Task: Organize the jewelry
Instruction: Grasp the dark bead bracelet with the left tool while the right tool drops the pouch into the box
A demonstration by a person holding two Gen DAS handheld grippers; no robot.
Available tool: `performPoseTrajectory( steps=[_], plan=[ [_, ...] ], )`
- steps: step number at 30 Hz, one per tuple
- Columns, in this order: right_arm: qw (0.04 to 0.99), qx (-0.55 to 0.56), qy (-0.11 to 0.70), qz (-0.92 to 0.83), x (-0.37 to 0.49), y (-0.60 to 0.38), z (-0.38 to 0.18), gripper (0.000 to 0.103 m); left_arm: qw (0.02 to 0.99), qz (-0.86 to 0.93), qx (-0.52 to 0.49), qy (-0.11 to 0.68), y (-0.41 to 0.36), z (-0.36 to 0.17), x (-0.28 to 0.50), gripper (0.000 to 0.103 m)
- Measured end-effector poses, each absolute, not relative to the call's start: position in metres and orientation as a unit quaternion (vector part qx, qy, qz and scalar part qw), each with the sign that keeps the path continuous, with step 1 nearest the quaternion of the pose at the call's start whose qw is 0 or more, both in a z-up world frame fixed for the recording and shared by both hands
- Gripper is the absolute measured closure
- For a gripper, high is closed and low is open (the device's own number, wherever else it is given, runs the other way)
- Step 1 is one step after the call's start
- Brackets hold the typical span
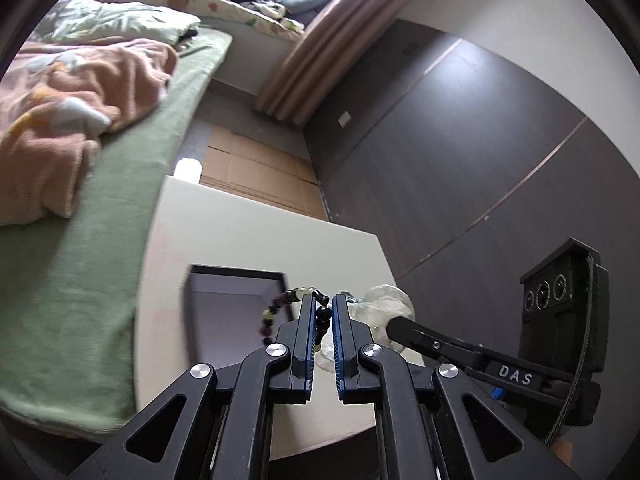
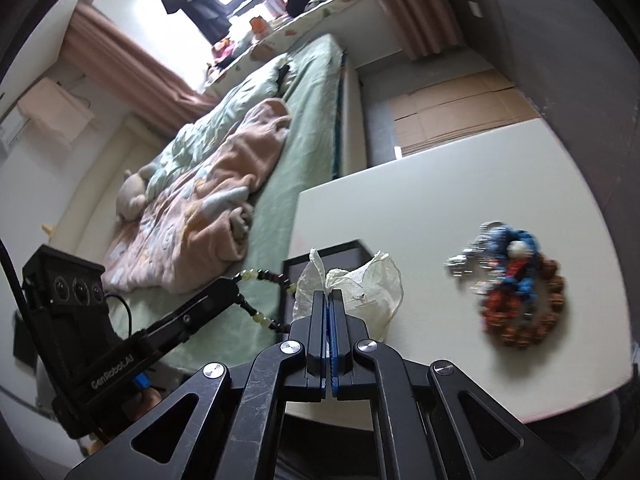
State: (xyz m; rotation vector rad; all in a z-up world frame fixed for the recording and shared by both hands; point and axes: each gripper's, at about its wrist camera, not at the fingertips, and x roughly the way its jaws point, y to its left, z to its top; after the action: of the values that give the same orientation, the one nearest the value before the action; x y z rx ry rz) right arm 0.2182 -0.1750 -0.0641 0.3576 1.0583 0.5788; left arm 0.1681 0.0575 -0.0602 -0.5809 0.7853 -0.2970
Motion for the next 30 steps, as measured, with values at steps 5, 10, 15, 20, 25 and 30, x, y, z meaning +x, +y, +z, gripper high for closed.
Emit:
performPoseTrajectory(
  steps=[5,10,15,20,25,30],
  plan=[
    [0.802,0.139,0.511,0.277,0.224,-0.132,-0.071,0.1,0.873,-0.138,-0.291,0.366,0.091,-0.067,0.153,0.095],
    [0.794,0.132,0.525,0.277,0.232,-0.104,-0.09,0.099,0.867,-0.138,-0.31,0.364,0.115,-0.076,0.147,0.095],
    [0.789,0.107,0.554,0.245,0.243,-0.096,-0.106,0.055,0.862,-0.141,-0.32,0.366,0.123,-0.082,0.15,0.095],
    [0.818,0.103,0.52,0.223,0.231,-0.123,-0.086,0.039,0.857,-0.157,-0.325,0.367,0.117,-0.085,0.16,0.095],
    [0.83,0.11,0.511,0.195,0.218,-0.159,-0.075,0.039,0.853,-0.165,-0.313,0.384,0.095,-0.091,0.172,0.095],
    [0.835,0.164,0.493,0.178,0.205,-0.204,-0.073,0.039,0.839,-0.174,-0.317,0.407,0.078,-0.106,0.185,0.095]
  ],
)
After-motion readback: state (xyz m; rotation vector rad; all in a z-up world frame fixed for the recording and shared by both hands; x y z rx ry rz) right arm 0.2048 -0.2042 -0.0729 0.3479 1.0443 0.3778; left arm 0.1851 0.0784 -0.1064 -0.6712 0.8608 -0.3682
